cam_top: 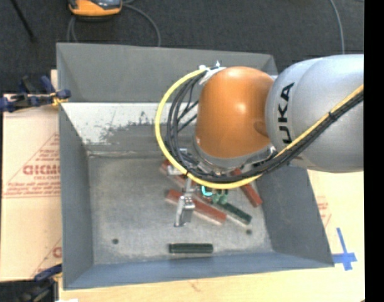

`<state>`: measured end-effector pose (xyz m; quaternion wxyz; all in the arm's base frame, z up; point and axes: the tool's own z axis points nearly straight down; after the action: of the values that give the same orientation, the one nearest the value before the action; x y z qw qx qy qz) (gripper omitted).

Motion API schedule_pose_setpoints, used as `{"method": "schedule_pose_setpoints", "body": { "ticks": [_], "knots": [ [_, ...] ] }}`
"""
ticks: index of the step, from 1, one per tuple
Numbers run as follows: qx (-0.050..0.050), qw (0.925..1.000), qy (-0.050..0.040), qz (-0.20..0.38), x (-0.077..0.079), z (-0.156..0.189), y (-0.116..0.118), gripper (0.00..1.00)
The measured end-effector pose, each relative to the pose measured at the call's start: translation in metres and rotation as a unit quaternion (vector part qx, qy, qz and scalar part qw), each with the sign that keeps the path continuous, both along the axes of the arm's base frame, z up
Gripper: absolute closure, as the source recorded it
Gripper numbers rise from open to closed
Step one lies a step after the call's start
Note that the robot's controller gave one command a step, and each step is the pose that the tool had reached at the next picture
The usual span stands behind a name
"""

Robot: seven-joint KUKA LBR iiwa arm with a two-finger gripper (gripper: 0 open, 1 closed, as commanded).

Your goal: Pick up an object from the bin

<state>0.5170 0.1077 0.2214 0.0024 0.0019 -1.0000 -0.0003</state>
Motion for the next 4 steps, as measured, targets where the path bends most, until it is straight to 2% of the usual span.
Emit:
{"method": "schedule_pose_setpoints", "body": {
  "ticks": [1, 2, 3, 4],
  "knots": [
    [0.000, 1.0000, -0.0039, -0.002, 0.002, 0.004, -0.001, 0.00],
    [0.000, 0.9998, -0.0066, 0.019, 0.018, -0.072, -0.053, 0.00],
    [0.000, 0.9994, -0.0024, 0.035, 0.071, -0.063, -0.091, 0.00],
    [0.000, 0.9995, -0.0054, -0.030, 0.065, -0.081, -0.105, 0.00]
  ]
}}
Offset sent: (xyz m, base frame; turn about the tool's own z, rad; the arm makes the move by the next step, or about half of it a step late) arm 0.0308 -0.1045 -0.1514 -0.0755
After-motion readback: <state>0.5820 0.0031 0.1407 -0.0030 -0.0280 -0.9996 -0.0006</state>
